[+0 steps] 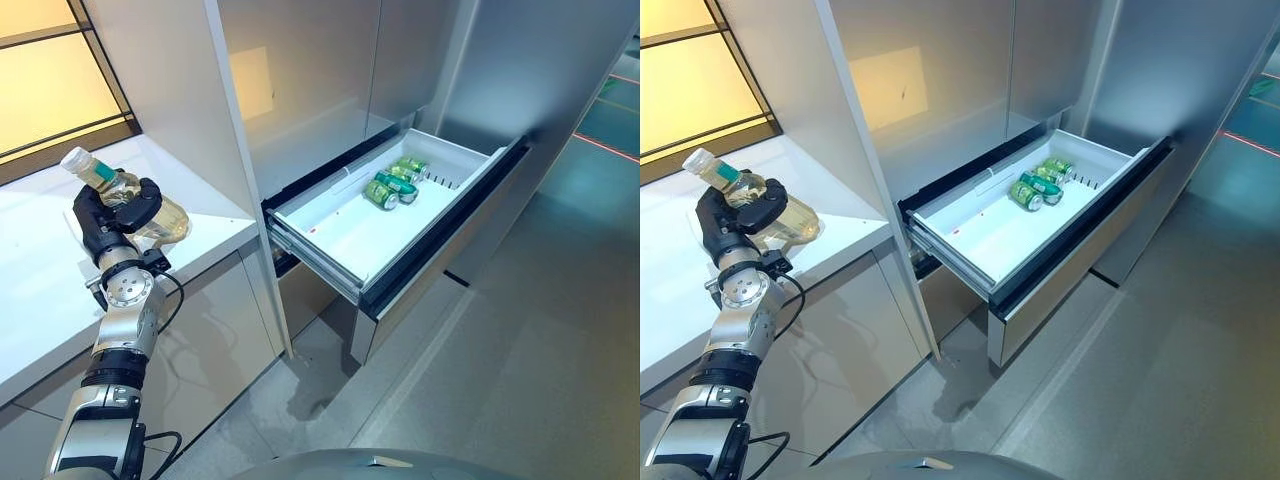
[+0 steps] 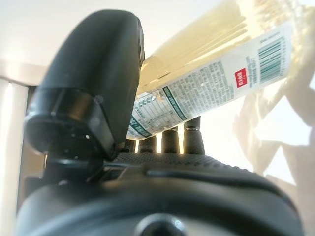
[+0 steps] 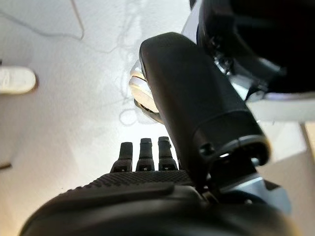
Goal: Put drinks into fridge and close the fridge
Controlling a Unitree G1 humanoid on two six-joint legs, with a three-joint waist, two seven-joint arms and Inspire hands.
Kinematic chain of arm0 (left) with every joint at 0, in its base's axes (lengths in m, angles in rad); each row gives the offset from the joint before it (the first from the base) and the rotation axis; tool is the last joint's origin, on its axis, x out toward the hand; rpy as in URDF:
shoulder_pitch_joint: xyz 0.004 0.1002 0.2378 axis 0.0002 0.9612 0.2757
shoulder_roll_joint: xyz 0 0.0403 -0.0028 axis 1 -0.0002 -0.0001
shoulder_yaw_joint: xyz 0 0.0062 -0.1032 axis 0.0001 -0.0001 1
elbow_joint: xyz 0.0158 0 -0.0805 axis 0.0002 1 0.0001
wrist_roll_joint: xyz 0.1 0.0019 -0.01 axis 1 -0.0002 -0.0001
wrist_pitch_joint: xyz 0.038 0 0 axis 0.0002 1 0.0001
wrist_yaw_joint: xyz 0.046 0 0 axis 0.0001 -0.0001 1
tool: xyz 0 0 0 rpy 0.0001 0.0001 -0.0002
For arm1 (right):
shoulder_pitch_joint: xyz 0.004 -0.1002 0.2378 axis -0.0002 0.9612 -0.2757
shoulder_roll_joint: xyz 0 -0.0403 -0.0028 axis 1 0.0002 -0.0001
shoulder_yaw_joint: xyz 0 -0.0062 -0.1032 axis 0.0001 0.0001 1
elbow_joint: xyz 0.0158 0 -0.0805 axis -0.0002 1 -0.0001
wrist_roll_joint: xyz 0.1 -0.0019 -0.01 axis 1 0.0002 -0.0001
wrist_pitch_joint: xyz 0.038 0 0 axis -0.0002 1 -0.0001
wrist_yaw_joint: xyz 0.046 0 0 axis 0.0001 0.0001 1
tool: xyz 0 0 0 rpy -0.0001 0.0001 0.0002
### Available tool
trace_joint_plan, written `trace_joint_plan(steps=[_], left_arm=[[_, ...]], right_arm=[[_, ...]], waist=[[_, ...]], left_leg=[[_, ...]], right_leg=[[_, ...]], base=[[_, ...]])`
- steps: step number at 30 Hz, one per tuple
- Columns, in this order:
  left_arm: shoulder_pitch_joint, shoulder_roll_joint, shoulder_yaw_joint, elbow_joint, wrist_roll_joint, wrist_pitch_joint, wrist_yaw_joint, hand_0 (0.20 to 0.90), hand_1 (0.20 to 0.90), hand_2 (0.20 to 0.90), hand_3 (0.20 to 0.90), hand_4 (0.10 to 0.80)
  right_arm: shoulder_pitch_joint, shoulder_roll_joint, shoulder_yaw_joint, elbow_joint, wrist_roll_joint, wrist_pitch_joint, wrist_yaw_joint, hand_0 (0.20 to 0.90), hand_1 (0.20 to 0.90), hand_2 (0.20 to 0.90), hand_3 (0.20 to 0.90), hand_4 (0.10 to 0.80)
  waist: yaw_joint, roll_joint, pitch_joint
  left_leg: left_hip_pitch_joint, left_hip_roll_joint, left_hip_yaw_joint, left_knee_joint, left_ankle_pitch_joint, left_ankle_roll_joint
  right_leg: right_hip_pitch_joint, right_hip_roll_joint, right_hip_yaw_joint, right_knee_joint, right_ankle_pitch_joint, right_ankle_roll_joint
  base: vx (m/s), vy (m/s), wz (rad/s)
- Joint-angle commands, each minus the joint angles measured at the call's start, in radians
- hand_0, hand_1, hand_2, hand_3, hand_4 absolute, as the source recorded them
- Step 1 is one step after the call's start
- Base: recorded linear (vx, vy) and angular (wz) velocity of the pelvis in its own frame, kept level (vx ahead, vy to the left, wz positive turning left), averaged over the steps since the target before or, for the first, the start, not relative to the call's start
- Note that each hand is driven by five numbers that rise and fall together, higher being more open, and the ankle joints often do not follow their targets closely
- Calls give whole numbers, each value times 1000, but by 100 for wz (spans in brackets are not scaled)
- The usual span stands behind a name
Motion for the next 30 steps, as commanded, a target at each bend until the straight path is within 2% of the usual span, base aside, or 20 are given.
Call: trace_joint_plan(steps=[1, 9, 12, 14, 15, 16, 18, 22, 23, 25, 30], left_arm=[[-269, 166, -23, -195, 64, -128, -59, 300, 300, 300, 200, 100], [-291, 212, -46, -345, 78, -124, -121, 300, 300, 300, 200, 100], [-293, 235, -60, -404, 107, -111, -139, 300, 300, 300, 200, 100], [-298, 248, -70, -408, 109, -121, -157, 300, 300, 300, 200, 100], [-301, 245, -89, -417, 114, -121, -164, 300, 300, 300, 200, 100], [-311, 247, -103, -430, 108, -106, -178, 300, 300, 300, 200, 100], [-323, 260, -118, -448, 86, -93, -206, 300, 300, 300, 200, 100], [-304, 280, -134, -534, 76, -66, -227, 300, 300, 300, 200, 100], [-281, 284, -129, -569, 73, -72, -229, 300, 300, 300, 200, 100], [-259, 281, -123, -599, 89, -77, -224, 300, 300, 300, 200, 100], [-227, 274, -120, -627, 104, -100, -225, 300, 300, 300, 200, 100]], right_arm=[[-98, -28, 32, -69, 3, -83, 6, 900, 900, 900, 900, 800], [-152, -45, 105, -209, -6, -110, 15, 900, 900, 900, 900, 800], [-171, -54, 134, -321, -16, -109, 38, 900, 900, 900, 900, 800], [-183, -47, 151, -292, -18, -199, 28, 900, 900, 900, 900, 800], [-202, -19, 162, -222, -40, -280, 1, 900, 900, 900, 900, 800], [-222, 4, 181, -188, -52, -325, -24, 900, 900, 900, 900, 800], [-244, 21, 211, -195, -53, -360, -40, 900, 900, 900, 900, 800], [-255, 6, 265, -456, -36, -287, -14, 900, 900, 900, 900, 800], [-253, -17, 289, -596, -21, -243, 0, 900, 900, 900, 900, 800], [-253, -38, 309, -720, -3, -207, 11, 900, 900, 900, 900, 800], [-267, -61, 338, -881, 22, -220, 43, 900, 900, 900, 900, 800]], waist=[[27, 29, -24], [56, 31, -30], [66, 32, -32], [75, 38, -34], [85, 45, -37], [96, 52, -39], [109, 58, -42], [124, 54, -38], [126, 50, -31], [125, 48, -25], [126, 43, -16]], left_leg=[[74, -46, -41, 8, -189, 23], [64, -48, -58, 7, -183, 20], [60, -48, -65, 7, -181, 19], [55, -48, -72, 7, -178, 20], [52, -50, -75, 7, -178, 23], [53, -52, -77, 7, -181, 26], [55, -55, -79, 7, -184, 28], [53, -55, -81, 7, -182, 25], [52, -55, -84, 7, -178, 22], [50, -55, -87, 7, -175, 21], [44, -57, -92, 7, -168, 20]], right_leg=[[-67, -8, 25, 19, 20, 73], [-65, -13, 6, 13, 24, 73], [-67, -15, 0, 12, 23, 73], [-68, -13, 0, 15, 24, 72], [-69, -13, -2, 15, 22, 73], [-65, -15, -7, 12, 19, 71], [-59, -18, -17, 9, 15, 70], [-56, -26, -29, 8, 15, 76], [-57, -28, -32, 9, 17, 78], [-58, -28, -33, 10, 20, 78], [-64, -29, -32, 11, 26, 79]], base=[[-32, -4, 5], [-17, -3, 4], [-25, 0, 4], [-21, 23, 6], [-8, 68, 5], [-1, 85, 6], [-2, 57, 8], [-31, 6, 7], [-52, -8, 10], [-46, -3, 11], [-40, 3, 4]])
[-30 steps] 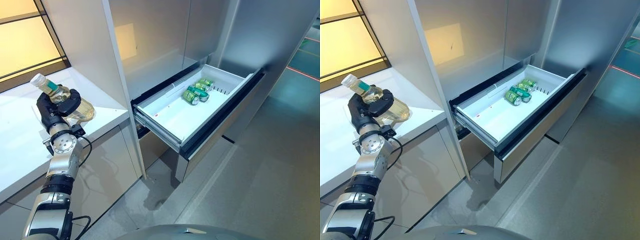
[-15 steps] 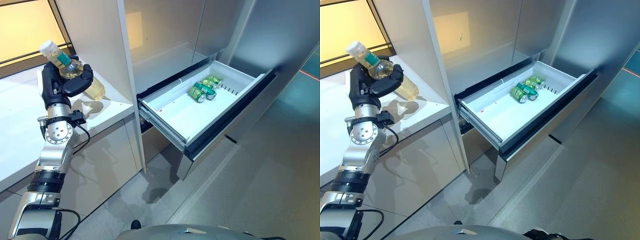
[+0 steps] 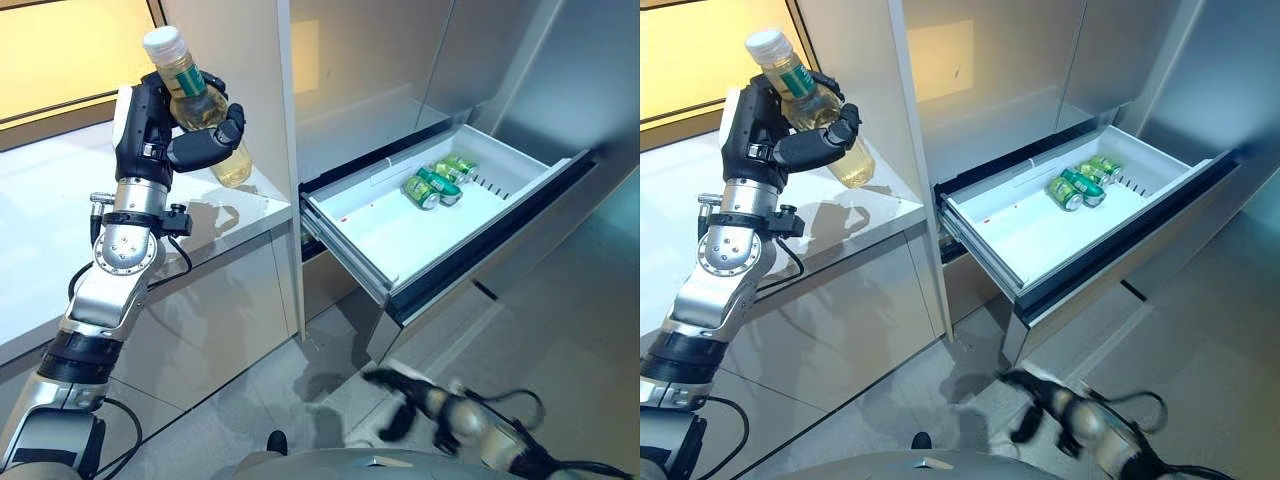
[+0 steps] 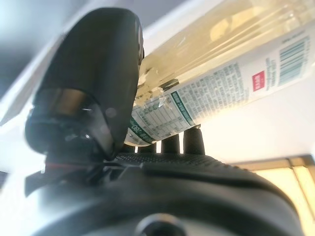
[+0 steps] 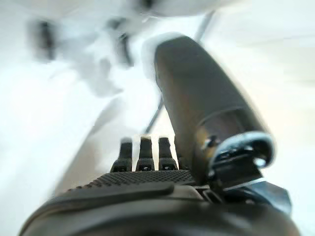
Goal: Put drinks into fridge and close the fridge
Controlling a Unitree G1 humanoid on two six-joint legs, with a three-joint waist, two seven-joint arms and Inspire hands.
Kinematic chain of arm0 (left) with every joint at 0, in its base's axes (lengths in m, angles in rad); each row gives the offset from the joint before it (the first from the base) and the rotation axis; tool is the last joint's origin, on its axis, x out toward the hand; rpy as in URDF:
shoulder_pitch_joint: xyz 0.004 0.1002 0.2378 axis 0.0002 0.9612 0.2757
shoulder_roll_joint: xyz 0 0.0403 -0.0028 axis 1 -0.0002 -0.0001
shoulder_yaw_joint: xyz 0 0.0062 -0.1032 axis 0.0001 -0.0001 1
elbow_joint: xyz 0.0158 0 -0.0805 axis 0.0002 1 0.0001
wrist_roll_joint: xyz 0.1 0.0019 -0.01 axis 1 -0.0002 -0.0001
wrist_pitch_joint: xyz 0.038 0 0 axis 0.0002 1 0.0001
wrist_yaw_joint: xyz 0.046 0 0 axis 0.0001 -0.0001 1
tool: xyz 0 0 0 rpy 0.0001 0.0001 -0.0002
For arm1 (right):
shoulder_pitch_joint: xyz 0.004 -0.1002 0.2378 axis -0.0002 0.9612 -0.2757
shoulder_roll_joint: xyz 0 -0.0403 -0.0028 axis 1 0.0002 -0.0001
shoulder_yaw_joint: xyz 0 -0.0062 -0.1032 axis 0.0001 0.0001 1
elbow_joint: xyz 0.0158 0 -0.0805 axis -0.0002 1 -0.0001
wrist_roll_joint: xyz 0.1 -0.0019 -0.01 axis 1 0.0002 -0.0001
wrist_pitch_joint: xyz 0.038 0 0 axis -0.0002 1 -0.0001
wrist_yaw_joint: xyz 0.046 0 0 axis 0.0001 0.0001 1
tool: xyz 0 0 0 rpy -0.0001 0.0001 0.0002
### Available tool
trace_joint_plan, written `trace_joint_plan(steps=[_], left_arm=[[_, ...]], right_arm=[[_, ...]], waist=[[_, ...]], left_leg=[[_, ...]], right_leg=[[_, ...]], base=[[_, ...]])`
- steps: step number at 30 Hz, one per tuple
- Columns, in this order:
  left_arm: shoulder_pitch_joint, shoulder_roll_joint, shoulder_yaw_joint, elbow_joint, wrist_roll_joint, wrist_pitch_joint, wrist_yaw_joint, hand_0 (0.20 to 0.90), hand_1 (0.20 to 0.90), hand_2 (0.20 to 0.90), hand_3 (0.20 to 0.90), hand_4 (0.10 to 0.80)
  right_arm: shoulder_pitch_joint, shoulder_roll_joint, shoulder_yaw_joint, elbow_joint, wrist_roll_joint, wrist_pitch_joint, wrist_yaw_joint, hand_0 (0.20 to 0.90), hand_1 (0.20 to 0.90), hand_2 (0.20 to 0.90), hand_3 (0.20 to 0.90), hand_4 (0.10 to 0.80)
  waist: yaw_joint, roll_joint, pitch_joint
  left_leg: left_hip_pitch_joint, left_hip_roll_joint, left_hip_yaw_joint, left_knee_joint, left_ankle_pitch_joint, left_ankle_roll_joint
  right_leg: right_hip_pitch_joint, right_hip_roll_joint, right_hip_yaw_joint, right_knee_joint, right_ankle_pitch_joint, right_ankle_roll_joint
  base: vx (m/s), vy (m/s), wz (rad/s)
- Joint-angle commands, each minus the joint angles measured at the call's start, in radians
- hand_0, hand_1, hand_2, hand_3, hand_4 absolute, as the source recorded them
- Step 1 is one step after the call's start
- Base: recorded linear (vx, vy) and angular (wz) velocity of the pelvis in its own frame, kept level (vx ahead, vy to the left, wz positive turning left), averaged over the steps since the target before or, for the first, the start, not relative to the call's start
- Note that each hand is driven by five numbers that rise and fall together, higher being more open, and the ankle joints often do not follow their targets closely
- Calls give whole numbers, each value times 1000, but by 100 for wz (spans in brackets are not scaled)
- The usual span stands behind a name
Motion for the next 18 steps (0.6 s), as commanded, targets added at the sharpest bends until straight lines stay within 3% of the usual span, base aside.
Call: trace_joint_plan(steps=[1, 8, 11, 18], left_arm=[[-193, 52, 29, -59, 36, -156, 33, 300, 300, 300, 200, 100], [-201, 39, 17, -71, 30, -160, 29, 300, 300, 300, 200, 100], [-191, 28, 14, -80, 34, -173, 19, 300, 300, 300, 200, 100], [-148, 21, 43, -120, -15, -200, -66, 300, 300, 300, 200, 100]], right_arm=[[-146, 69, 47, -151, 70, -110, 14, 900, 900, 900, 900, 800], [-193, 79, 57, -258, 154, -109, 95, 900, 900, 900, 900, 800], [-212, 79, 56, -336, 218, -69, 142, 900, 900, 900, 900, 800], [-266, 0, -52, -541, 424, 5, 359, 900, 900, 900, 900, 800]], waist=[[27, 44, -65], [34, 35, -64], [36, 29, -63], [33, 15, -61]], left_leg=[[64, -53, -32, 4, -179, 24], [58, -54, -34, 4, -173, 25], [58, -54, -34, 4, -172, 24], [56, -55, -31, 4, -167, 22]], right_leg=[[-72, -35, 29, 15, 27, 79], [-76, -35, 29, 14, 32, 80], [-77, -35, 28, 14, 34, 80], [-79, -36, 29, 13, 41, 82]], base=[[-38, 2, 4], [-10, -1, 1], [-5, -1, 1], [0, 0, 0]])
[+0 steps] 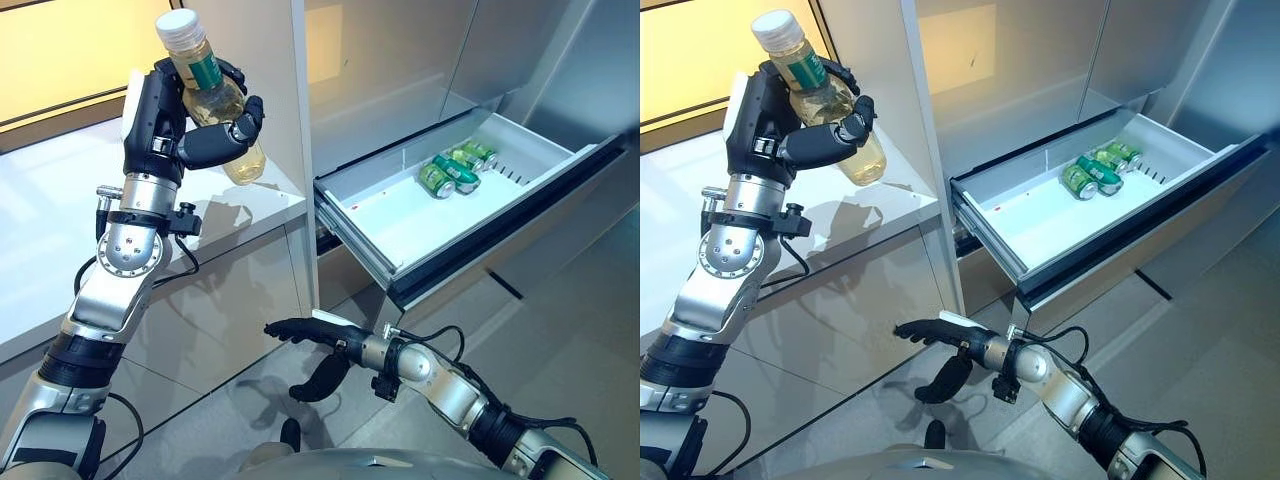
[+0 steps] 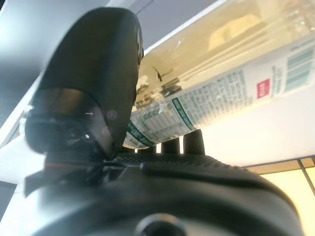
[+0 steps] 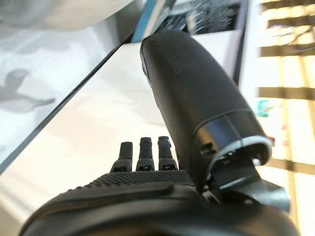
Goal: Put drinks into fridge and close the fridge
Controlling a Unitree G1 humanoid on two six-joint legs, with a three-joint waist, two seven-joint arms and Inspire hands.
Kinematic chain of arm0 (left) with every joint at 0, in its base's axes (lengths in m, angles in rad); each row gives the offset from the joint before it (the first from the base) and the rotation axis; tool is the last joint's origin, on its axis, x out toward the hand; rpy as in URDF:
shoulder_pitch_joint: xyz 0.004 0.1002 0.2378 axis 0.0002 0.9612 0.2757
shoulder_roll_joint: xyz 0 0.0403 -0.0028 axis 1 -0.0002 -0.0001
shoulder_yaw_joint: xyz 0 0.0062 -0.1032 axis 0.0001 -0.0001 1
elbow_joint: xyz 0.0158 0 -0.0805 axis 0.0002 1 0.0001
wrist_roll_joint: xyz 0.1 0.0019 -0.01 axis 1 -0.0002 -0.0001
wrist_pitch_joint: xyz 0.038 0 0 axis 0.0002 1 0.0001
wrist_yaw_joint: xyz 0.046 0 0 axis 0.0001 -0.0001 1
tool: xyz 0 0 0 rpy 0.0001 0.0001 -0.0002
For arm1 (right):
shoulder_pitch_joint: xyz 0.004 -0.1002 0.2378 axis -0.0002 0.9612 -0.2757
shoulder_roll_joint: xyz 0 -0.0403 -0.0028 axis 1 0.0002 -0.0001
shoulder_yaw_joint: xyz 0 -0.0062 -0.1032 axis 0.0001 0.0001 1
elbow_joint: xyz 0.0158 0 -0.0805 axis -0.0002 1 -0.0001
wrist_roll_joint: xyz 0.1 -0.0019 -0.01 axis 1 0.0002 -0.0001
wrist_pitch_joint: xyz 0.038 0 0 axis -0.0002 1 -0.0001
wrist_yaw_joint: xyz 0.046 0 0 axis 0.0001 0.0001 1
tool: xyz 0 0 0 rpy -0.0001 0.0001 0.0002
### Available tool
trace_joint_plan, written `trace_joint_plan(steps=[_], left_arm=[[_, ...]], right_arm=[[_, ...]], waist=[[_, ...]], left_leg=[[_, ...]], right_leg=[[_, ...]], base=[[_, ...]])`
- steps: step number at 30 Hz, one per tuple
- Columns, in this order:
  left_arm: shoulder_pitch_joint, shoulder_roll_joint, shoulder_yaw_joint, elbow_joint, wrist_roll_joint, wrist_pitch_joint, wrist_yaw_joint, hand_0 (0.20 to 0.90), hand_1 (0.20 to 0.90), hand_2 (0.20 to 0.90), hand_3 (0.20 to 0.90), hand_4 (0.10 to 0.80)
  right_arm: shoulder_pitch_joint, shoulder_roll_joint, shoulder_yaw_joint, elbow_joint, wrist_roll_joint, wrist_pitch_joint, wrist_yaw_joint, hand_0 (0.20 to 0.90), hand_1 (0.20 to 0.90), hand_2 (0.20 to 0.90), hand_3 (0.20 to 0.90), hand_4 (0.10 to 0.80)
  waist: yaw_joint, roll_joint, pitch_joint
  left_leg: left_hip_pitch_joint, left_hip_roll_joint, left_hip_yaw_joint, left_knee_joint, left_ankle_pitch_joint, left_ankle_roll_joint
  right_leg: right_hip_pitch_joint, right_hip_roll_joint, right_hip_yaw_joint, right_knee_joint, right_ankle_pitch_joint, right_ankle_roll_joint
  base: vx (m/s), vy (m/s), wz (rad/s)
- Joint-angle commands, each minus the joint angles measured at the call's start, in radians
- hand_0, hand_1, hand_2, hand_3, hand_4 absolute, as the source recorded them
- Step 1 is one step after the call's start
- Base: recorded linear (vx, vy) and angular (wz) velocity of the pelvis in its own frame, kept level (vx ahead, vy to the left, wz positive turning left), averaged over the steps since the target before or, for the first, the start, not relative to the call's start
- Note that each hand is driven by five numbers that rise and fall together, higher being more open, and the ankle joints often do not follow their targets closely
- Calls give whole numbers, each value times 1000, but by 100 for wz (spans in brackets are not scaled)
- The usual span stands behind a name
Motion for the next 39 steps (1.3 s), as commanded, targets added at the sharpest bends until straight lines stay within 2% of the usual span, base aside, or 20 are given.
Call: trace_joint_plan(steps=[1, 3, 5, 9, 12, 15, 19, 24, 28, 34, 39], left_arm=[[-139, 21, 59, -88, -26, -198, -33, 300, 300, 300, 200, 100], [-128, 17, 65, -96, -33, -200, -53, 300, 300, 300, 200, 100], [-100, 16, 87, -97, -2, -230, -88, 300, 300, 300, 200, 100], [-67, 33, 132, -101, 21, -266, -151, 300, 300, 300, 200, 100], [-55, 54, 165, -90, 42, -287, -164, 300, 300, 300, 200, 100], [-23, 83, 236, -80, 52, -315, -177, 300, 300, 300, 200, 100], [20, 100, 304, -73, 43, -337, -191, 300, 300, 300, 200, 100], [26, 107, 309, -64, 37, -336, -185, 300, 300, 300, 200, 100], [13, 100, 288, -70, -27, -328, -218, 300, 300, 300, 200, 100], [-21, 57, 211, -96, -123, -293, -274, 300, 300, 300, 200, 100], [-51, 19, 153, -102, -144, -266, -301, 300, 300, 300, 200, 100]], right_arm=[[-107, 2, -106, -204, 210, -25, 131, 900, 900, 900, 900, 800], [-121, -18, -141, -240, 269, -6, 164, 900, 900, 900, 900, 800], [-143, -46, -231, -305, 399, 27, 234, 900, 900, 900, 900, 800], [-149, -70, -355, -360, 552, 25, 296, 900, 900, 900, 900, 800], [-148, -81, -432, -378, 604, 7, 263, 900, 900, 900, 900, 800], [-109, -103, -549, -375, 596, -31, 226, 900, 900, 900, 900, 800], [-55, -120, -633, -385, 598, -32, 233, 900, 900, 900, 900, 800], [-49, -134, -658, -378, 602, -4, 199, 900, 900, 900, 900, 800], [-75, -133, -646, -359, 610, 12, 172, 900, 900, 900, 900, 800], [-168, -128, -574, -327, 605, 46, 96, 900, 900, 900, 900, 800], [-228, -106, -519, -282, 597, 74, 68, 900, 900, 900, 900, 800]], waist=[[-8, -9, -73], [-10, -12, -74], [-19, -15, -76], [-26, -17, -82], [-30, -18, -86], [-40, -16, -92], [-50, -15, -97], [-57, -14, -96], [-56, -14, -95], [-47, -17, -90], [-40, -21, -90]], left_leg=[[74, -41, -23, 2, -169, 19], [75, -41, -21, 2, -169, 18], [78, -40, -13, 2, -170, 20], [82, -40, -11, 2, -172, 21], [84, -40, -8, 2, -174, 22], [85, -41, -5, 2, -176, 24], [83, -41, 1, 2, -179, 26], [83, -40, 3, 2, -179, 25], [82, -40, 2, 2, -179, 23], [83, -41, -5, 2, -178, 22], [84, -41, -10, 2, -178, 23]], right_leg=[[-69, -30, 35, 13, 43, 81], [-69, -31, 36, 13, 45, 81], [-68, -31, 39, 12, 48, 81], [-67, -29, 45, 12, 49, 80], [-67, -29, 48, 13, 50, 81], [-69, -28, 54, 12, 50, 81], [-75, -25, 61, 11, 50, 81], [-75, -24, 64, 10, 50, 81], [-75, -24, 64, 9, 50, 80], [-73, -23, 61, 8, 50, 78], [-71, -23, 55, 9, 50, 76]], base=[[0, 0, 0], [0, 0, 0], [0, 0, 0], [0, 0, 0], [0, 0, 0], [0, 0, 0], [-5, 5, -4], [-3, 1, -2], [0, 0, 0], [0, 0, 0], [0, 0, 0]])
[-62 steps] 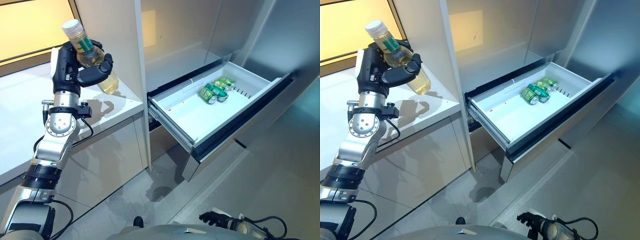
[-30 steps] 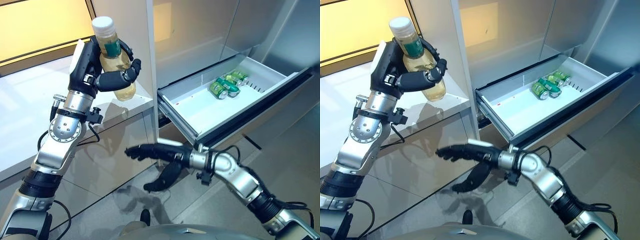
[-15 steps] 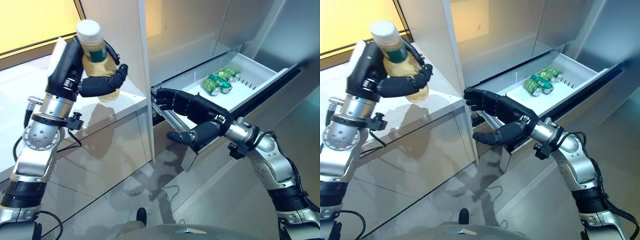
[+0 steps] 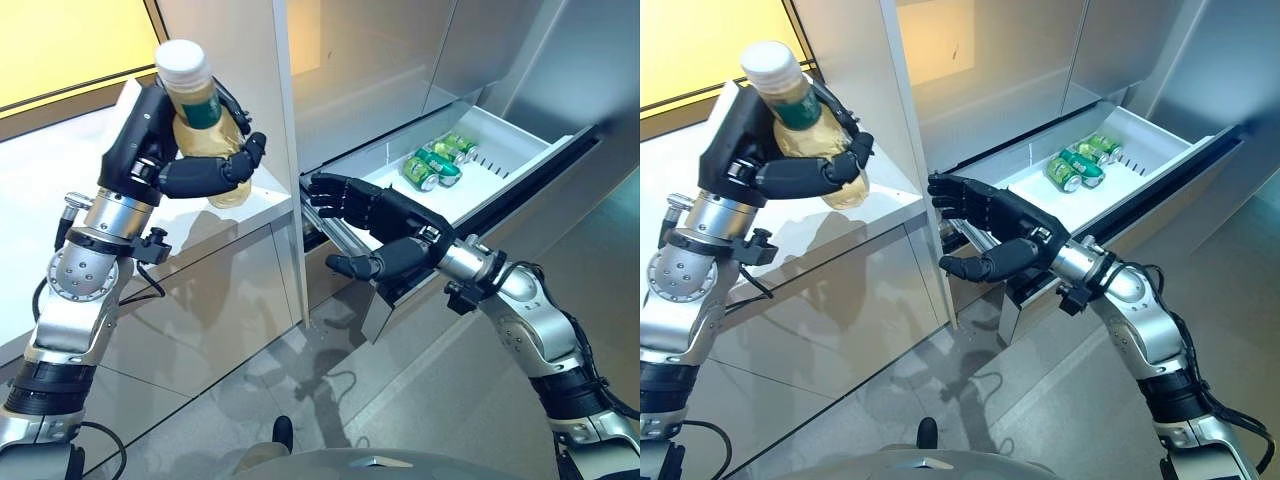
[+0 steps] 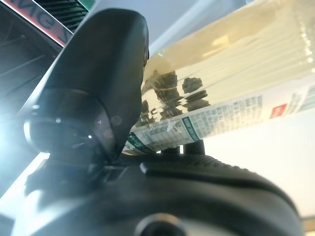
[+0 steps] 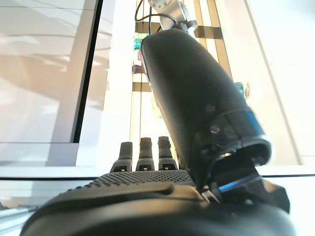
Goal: Put drinks into fridge and close the fridge
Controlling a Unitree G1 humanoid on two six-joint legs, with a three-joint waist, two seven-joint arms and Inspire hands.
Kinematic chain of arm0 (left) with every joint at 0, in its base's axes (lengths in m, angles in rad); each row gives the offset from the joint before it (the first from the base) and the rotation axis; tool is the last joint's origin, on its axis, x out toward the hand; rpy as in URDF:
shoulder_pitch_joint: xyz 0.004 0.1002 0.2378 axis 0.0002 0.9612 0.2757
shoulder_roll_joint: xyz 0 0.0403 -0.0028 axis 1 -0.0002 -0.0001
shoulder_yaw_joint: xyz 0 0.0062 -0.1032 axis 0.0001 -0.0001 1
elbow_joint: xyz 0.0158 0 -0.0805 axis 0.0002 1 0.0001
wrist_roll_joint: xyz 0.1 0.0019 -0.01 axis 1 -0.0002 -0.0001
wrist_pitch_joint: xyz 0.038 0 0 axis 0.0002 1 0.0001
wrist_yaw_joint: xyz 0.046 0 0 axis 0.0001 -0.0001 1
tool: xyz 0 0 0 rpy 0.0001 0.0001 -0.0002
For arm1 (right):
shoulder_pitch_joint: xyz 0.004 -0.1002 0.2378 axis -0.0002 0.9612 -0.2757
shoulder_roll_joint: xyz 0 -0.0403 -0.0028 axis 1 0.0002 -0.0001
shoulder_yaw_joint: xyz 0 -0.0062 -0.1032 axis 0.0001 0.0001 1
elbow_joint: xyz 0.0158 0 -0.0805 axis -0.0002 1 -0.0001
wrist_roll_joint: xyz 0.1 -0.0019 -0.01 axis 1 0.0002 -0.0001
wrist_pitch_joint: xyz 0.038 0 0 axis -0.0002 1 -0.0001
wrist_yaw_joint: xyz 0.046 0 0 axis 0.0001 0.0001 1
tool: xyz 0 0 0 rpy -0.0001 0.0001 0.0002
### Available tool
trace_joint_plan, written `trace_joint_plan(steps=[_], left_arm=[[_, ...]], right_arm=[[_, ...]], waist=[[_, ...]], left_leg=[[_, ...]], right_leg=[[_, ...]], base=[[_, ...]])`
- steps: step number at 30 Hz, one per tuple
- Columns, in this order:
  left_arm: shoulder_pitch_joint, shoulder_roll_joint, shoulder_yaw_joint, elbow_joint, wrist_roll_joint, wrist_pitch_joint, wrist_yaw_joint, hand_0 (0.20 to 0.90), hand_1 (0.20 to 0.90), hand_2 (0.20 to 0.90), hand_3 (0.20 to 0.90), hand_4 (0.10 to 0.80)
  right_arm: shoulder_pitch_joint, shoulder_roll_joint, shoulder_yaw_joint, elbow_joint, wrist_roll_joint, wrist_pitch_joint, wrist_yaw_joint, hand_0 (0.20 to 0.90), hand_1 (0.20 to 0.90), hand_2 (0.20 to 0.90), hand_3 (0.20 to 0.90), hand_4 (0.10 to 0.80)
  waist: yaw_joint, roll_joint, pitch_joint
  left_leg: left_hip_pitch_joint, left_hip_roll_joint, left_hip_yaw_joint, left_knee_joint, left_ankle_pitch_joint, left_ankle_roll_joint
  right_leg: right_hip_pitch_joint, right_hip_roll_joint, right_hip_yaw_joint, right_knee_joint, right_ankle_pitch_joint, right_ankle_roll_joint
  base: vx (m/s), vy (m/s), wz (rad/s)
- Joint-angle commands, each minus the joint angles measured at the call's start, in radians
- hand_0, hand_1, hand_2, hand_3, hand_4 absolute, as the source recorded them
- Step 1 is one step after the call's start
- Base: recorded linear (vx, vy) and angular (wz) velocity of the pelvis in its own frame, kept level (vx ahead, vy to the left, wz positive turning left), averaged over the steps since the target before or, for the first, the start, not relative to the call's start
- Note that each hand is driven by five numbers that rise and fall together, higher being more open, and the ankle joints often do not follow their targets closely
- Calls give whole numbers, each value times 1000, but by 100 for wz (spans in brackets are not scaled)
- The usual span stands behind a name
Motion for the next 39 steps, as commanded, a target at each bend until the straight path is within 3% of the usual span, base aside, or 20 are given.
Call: trace_joint_plan(steps=[1, 16, 39], left_arm=[[-200, -12, 13, -89, -126, -79, 18, 300, 300, 300, 200, 100], [-289, -53, -95, -104, -157, -25, -17, 300, 300, 300, 200, 100], [-317, -96, -140, -103, -191, 34, -49, 300, 300, 300, 200, 100]], right_arm=[[-157, 14, 15, -15, 79, -47, -36, 900, 900, 900, 900, 800], [-312, 90, 142, 98, 113, -4, -129, 900, 900, 900, 900, 800], [-445, 138, 229, 124, 104, 12, -171, 900, 900, 900, 900, 800]], waist=[[3, 6, -108], [31, 0, -107], [52, -5, -112]], left_leg=[[83, -40, -26, 2, -175, 21], [85, -44, -41, 2, -176, 24], [84, -44, -48, 2, -175, 26]], right_leg=[[-64, -21, 39, 8, 50, 75], [-57, -24, 24, 7, 49, 69], [-55, -26, 15, 6, 50, 67]], base=[[0, 0, 0], [1, -1, 0], [0, 0, 0]])
